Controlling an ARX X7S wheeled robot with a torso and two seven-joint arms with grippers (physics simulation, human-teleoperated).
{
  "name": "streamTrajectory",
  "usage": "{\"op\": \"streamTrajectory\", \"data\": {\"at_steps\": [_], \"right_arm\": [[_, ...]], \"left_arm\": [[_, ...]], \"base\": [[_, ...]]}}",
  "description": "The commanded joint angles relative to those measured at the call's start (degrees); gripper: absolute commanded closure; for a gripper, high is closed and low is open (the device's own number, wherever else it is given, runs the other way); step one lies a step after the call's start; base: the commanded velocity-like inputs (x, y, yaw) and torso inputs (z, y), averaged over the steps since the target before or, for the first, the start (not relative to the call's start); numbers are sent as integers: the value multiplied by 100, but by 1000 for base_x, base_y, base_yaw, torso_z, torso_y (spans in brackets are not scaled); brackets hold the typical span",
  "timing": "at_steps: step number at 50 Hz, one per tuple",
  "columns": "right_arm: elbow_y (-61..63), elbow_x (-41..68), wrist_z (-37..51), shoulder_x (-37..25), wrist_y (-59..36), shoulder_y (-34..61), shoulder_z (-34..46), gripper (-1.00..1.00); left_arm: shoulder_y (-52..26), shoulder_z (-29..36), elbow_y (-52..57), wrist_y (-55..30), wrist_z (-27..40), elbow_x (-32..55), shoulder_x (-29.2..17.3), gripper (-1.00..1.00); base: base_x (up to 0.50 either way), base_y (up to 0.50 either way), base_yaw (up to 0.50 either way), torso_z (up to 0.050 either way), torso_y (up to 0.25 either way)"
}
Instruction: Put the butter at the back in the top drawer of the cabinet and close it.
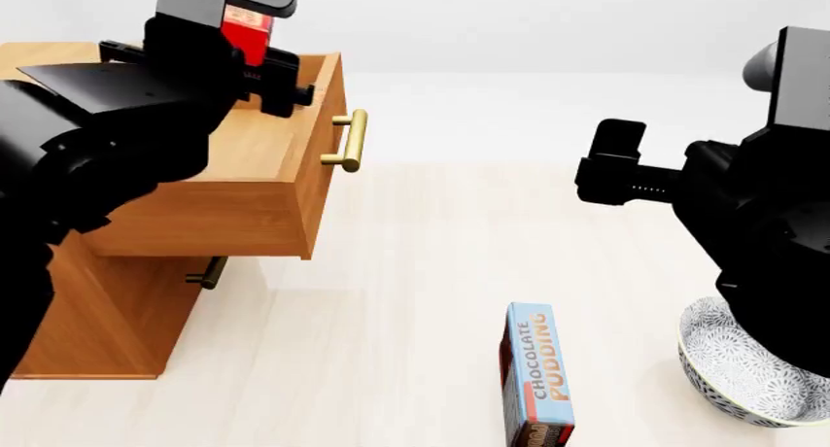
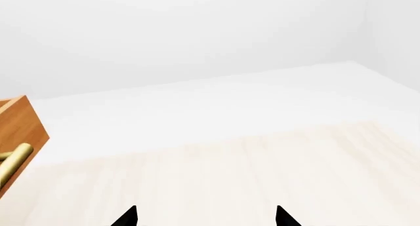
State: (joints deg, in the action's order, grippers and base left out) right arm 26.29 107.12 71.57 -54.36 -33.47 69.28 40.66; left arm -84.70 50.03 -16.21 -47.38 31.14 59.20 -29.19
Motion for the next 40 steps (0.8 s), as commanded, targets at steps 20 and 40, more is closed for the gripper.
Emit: {"op": "streamTrajectory", "data": {"at_steps": [20,40], "right_arm": [[-12,42,44,24,-46,51,31,-100],[3,52,-1,-28,-11,8,11,-100]], "left_arm": [[13,-602,-452,83,27,202,-102,100],[2,-305,-760,-353,-139,214,57,100]], "base": [[0,0,0,0,2],[0,0,0,1,2]]}}
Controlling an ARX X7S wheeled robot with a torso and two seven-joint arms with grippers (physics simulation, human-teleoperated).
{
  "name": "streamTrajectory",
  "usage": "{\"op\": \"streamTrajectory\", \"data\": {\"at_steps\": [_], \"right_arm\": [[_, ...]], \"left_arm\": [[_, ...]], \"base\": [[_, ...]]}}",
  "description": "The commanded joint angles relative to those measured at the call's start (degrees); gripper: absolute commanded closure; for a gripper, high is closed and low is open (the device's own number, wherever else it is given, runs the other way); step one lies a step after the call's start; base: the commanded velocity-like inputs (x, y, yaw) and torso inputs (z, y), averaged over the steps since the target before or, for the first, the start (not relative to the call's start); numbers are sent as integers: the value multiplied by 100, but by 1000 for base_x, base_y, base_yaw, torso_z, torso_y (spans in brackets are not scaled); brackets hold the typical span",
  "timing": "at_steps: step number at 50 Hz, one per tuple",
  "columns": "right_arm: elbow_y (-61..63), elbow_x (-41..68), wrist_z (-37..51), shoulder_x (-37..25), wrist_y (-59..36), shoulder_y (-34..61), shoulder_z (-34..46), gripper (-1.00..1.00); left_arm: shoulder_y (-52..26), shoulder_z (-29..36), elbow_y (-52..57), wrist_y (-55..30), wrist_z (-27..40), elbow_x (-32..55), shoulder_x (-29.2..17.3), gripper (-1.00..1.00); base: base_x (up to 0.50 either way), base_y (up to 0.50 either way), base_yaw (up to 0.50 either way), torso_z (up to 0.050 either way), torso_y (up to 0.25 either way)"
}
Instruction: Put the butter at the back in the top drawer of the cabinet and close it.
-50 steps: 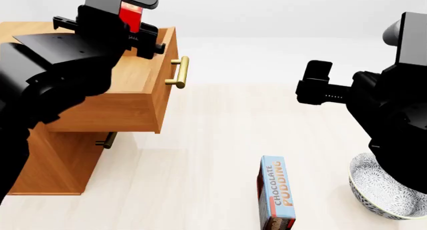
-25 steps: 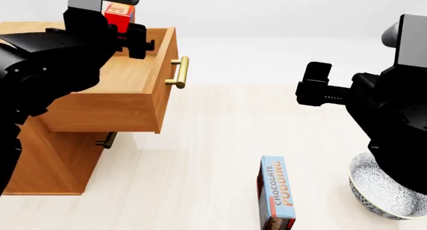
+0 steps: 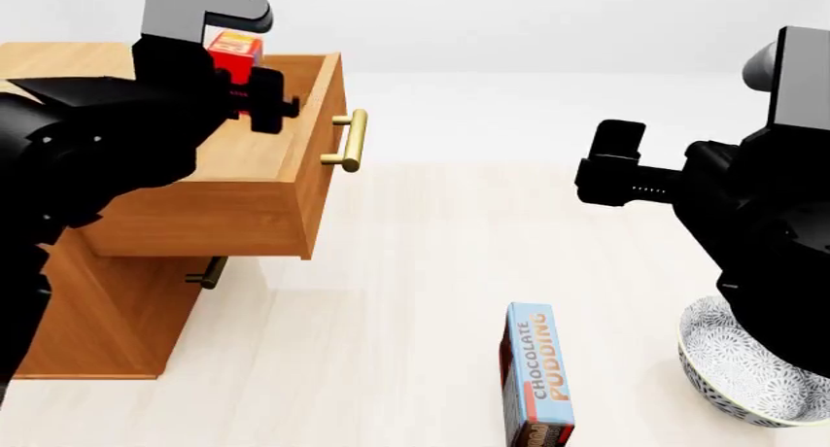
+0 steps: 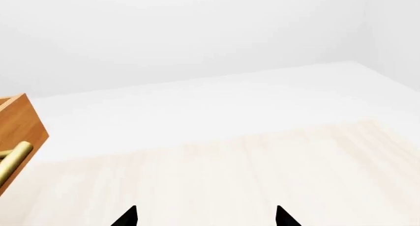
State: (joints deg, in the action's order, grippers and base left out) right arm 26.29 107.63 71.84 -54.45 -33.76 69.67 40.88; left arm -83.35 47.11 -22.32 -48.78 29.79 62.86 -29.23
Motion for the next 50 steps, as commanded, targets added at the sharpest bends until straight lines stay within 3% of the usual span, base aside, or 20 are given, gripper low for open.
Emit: {"op": "streamTrajectory", "data": {"at_steps": [1,50], "right_arm": [[8,0,-30,-24,26,-39,-13,-100],[85,29,-19,-29,80,-102,-3,-100]], "left_arm": [[-136,-11,-159,-227,-4,-147,64,100],[-5,-87,-473,-318,128,-48,32,100]], "base": [[0,0,0,0,0],[0,0,0,0,2]]}}
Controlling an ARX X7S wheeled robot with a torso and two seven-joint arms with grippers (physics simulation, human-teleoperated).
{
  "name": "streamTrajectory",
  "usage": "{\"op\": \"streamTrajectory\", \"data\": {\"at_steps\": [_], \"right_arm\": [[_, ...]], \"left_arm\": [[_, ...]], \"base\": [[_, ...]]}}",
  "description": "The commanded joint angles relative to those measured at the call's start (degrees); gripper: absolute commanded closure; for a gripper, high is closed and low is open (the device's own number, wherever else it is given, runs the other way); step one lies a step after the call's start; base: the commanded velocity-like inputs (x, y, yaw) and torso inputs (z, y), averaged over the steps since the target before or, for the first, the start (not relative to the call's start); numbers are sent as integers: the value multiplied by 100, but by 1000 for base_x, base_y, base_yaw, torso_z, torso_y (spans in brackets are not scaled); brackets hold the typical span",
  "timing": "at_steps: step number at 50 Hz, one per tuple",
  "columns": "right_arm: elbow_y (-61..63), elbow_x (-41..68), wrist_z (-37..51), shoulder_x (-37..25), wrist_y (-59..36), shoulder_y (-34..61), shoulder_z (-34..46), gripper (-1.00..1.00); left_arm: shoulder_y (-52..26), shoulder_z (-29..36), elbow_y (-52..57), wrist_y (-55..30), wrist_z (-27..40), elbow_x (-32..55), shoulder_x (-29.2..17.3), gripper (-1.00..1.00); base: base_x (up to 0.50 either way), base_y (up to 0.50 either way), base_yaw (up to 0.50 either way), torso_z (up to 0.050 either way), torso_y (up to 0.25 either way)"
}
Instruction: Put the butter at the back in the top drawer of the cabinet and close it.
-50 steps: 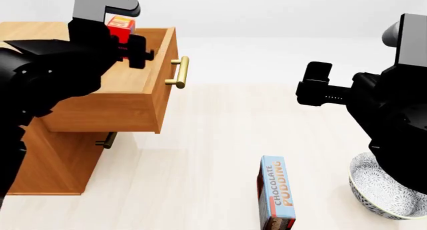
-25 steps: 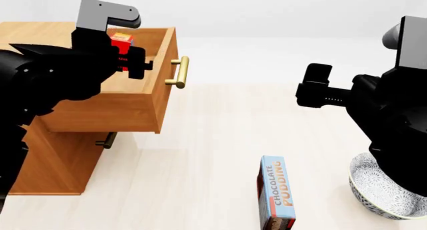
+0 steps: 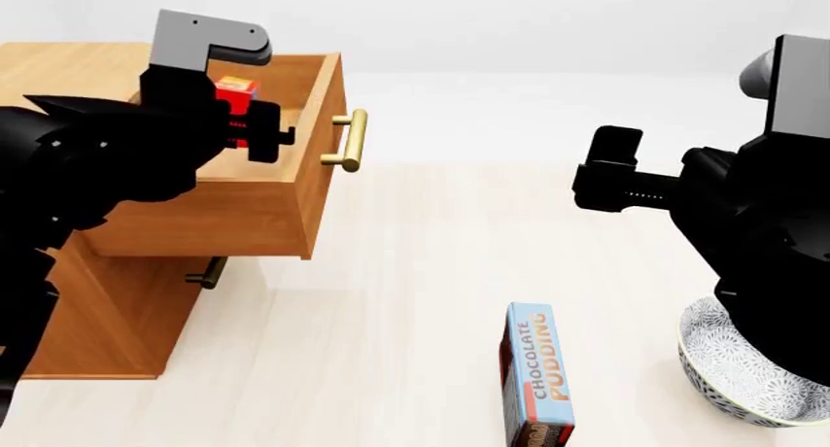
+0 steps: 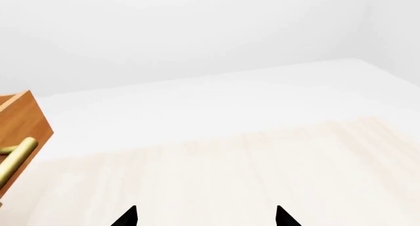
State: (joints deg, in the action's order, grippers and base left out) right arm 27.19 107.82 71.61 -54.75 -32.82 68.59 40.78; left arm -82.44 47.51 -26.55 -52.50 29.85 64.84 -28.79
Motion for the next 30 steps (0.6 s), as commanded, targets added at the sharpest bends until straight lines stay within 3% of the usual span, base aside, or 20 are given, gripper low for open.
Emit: {"op": "streamTrajectory", "data": {"at_steps": [1,19,20,30], "right_arm": [[-7,11,4,0,-15,5,8,-100],[-28,10,10,19,-44,31,35,-100],[-29,10,11,20,-46,33,36,-100],[-18,38,27,15,-50,53,33,-100]], "left_arm": [[-94,-123,-61,59,125,-256,-14,100],[-44,-110,-133,104,133,-299,-30,100],[-47,-107,-151,109,132,-307,-27,-100],[-67,-117,-191,106,125,-306,-29,-100]], "base": [[0,0,0,0,0],[0,0,0,1,2],[0,0,0,0,0],[0,0,0,0,0]]}}
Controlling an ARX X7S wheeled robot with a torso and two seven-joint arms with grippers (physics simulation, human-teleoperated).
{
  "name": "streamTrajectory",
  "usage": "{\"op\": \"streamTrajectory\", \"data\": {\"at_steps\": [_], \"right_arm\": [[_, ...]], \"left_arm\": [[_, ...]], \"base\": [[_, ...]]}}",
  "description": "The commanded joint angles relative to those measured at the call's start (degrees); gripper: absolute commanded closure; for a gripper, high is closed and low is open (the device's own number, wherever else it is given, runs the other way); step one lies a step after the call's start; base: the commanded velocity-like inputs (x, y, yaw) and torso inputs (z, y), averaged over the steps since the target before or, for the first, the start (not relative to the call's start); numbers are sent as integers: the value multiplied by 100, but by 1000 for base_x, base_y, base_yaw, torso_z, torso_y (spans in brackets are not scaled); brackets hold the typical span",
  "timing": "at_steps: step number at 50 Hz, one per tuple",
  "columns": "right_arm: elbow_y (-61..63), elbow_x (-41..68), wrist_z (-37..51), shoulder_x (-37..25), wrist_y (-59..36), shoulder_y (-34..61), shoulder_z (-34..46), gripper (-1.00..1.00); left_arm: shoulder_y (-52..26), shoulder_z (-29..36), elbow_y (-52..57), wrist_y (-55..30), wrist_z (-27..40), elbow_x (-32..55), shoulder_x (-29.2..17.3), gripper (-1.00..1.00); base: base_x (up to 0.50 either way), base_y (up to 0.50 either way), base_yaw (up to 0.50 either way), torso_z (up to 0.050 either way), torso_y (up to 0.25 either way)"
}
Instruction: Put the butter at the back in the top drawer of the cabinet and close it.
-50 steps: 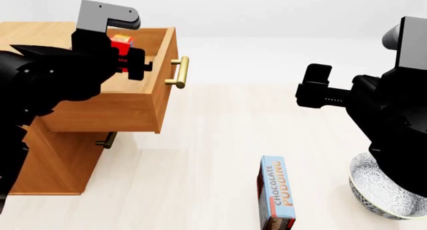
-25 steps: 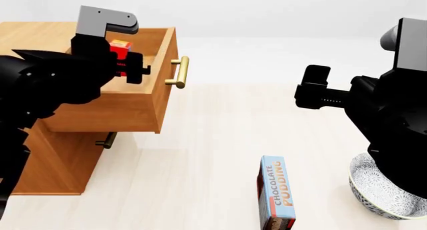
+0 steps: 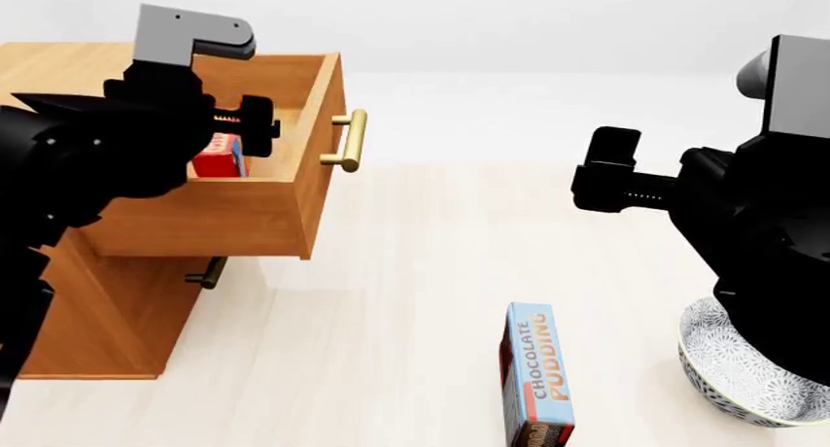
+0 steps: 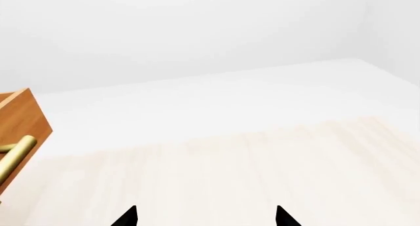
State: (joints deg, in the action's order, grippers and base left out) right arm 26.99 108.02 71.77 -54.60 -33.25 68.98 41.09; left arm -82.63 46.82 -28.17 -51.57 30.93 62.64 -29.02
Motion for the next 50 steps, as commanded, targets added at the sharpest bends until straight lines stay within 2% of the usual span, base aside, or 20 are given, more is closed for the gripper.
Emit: {"op": "streamTrajectory", "data": {"at_steps": [1,14,26,39,50], "right_arm": [[2,13,4,-3,-4,9,1,-100],[21,29,9,-6,14,2,-3,-100],[27,43,33,14,9,27,6,-100],[98,136,109,-15,14,90,-26,-100],[185,288,260,-36,-2,209,-57,-100]], "left_arm": [[-49,-51,-33,20,11,-86,-5,-100],[-75,-130,130,27,64,-20,-53,-100],[-116,-364,920,118,211,180,-226,-100],[95,-577,2830,-5,783,699,-464,-100],[-21,-676,4089,-348,1457,1421,-197,-100]], "base": [[0,0,0,0,0],[0,0,0,0,0],[0,0,0,0,0],[0,0,0,0,0],[0,0,0,0,0]]}}
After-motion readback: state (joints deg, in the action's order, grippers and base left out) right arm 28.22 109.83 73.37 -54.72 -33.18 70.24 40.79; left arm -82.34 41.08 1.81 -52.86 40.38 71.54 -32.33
